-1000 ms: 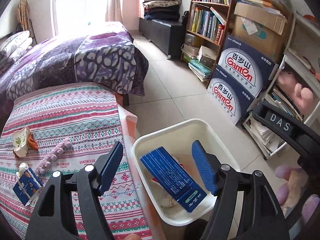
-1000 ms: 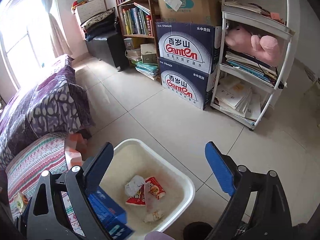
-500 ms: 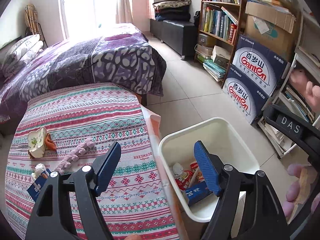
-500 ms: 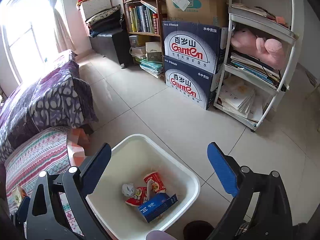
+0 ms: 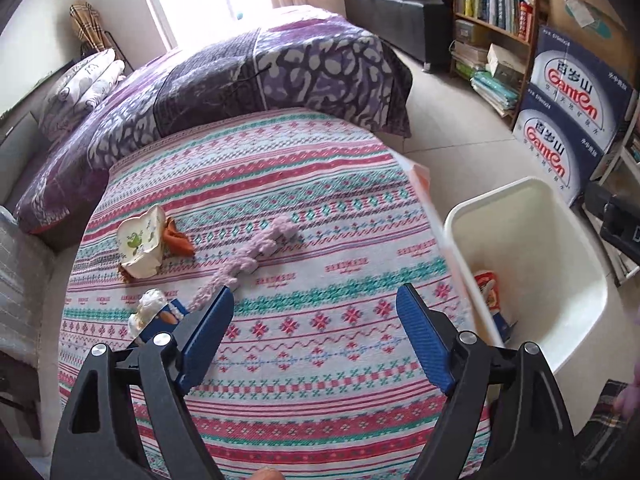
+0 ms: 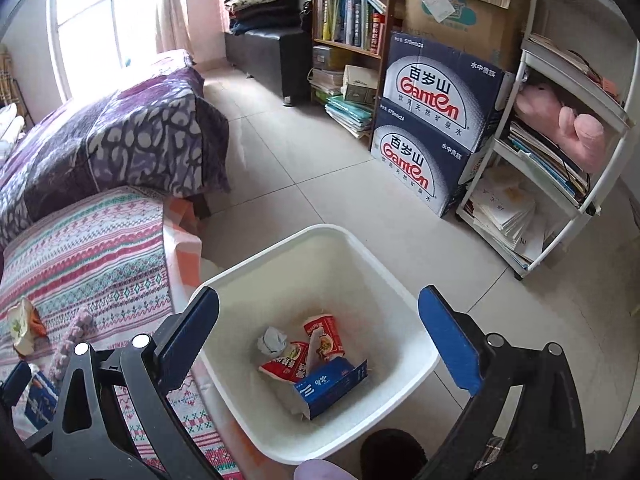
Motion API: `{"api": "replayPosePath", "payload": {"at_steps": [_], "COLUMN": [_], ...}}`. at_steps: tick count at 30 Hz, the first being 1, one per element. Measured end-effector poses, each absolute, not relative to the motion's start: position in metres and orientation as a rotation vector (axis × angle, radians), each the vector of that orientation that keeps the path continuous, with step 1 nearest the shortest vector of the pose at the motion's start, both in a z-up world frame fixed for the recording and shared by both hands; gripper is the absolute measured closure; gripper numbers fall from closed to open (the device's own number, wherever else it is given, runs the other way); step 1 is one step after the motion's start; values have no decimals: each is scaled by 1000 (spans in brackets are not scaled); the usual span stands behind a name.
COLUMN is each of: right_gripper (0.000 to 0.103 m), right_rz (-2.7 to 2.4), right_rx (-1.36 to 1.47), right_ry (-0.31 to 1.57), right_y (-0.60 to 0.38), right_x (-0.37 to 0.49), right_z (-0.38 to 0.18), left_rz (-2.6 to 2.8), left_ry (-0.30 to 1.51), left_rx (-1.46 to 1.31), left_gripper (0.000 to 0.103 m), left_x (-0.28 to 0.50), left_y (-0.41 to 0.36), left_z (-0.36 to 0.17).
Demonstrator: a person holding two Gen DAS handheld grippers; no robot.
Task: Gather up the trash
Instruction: 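Grasp the blue biscuit box on the blanket with the left tool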
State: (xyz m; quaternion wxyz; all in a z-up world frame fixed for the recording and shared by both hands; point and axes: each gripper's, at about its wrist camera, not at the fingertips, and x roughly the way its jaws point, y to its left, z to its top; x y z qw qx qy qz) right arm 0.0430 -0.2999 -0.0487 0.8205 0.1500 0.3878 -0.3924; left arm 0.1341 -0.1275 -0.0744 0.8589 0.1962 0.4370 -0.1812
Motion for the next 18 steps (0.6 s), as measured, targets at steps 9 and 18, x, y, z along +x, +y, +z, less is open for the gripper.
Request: {"api": "replayPosePath", "payload": {"at_steps": [9, 18], "right_gripper": [7, 7], "right_rz": [-758, -702], "right_rx": [243, 195], "right_ry": [888, 947], "right_y": [-260, -232], "right_x": [69, 90], "right_z": [-61, -74], "left_rz": [-216, -204], "left_ry": [1023, 1135], "left_rx": [501, 559], "left_gripper": [22, 14], "left_x": [169, 199], "left_y": [-72, -29], "left_z": [-107, -134]}}
